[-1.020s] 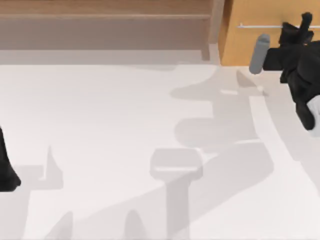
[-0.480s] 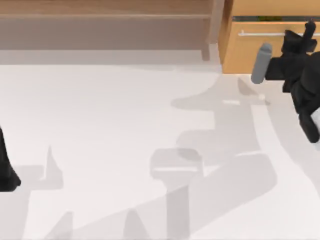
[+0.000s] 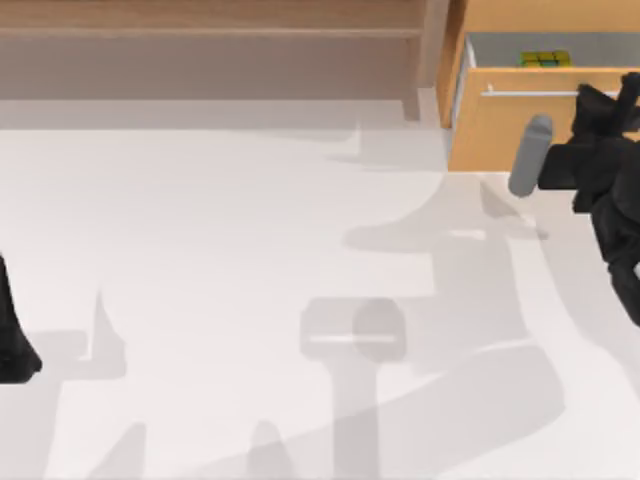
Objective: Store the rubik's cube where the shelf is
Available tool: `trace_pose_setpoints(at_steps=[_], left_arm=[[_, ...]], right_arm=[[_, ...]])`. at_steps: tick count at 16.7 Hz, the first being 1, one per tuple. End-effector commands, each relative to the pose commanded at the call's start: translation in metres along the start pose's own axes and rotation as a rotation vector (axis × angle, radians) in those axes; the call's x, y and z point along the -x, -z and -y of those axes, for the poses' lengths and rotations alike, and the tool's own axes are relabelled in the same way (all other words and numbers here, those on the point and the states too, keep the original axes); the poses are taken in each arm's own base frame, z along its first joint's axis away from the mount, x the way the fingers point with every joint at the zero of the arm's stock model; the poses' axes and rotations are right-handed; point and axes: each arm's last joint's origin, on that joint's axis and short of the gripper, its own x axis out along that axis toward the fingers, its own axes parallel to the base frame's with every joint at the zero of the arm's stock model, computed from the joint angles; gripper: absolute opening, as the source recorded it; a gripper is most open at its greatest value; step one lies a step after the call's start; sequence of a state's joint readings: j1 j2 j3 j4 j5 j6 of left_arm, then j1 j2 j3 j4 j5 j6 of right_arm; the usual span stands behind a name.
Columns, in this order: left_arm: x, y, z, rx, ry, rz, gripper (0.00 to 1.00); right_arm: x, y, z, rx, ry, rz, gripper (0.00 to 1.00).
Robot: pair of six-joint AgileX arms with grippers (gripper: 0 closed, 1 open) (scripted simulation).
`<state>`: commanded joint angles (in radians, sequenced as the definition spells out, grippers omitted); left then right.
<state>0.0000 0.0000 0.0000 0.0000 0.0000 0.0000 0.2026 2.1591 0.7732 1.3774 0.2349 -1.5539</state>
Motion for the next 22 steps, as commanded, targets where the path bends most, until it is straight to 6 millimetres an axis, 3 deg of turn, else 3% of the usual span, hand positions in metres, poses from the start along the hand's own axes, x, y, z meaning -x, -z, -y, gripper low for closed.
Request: trace_pose_setpoints(at_steps=[4,10,16,22], left_arm=[[0.0,0.0,0.0,0.0,0.0,0.0,1.0],[0.0,0.0,0.0,0.0,0.0,0.0,1.0],[0.0,0.0,0.0,0.0,0.0,0.0,1.0],[0.0,0.0,0.0,0.0,0.0,0.0,1.0]], right_arm=[[0.009,0.0,0.0,-0.001,0.002,0.0,0.0],[0.06,0.0,-0.002,0.001,-0.007,-0.001,0.0],[0.065,0.0,-0.002,0.0,-0.002,0.0,0.0],[0.118,0.0,-0.003,0.003,-0.011,-0.001,0.0]])
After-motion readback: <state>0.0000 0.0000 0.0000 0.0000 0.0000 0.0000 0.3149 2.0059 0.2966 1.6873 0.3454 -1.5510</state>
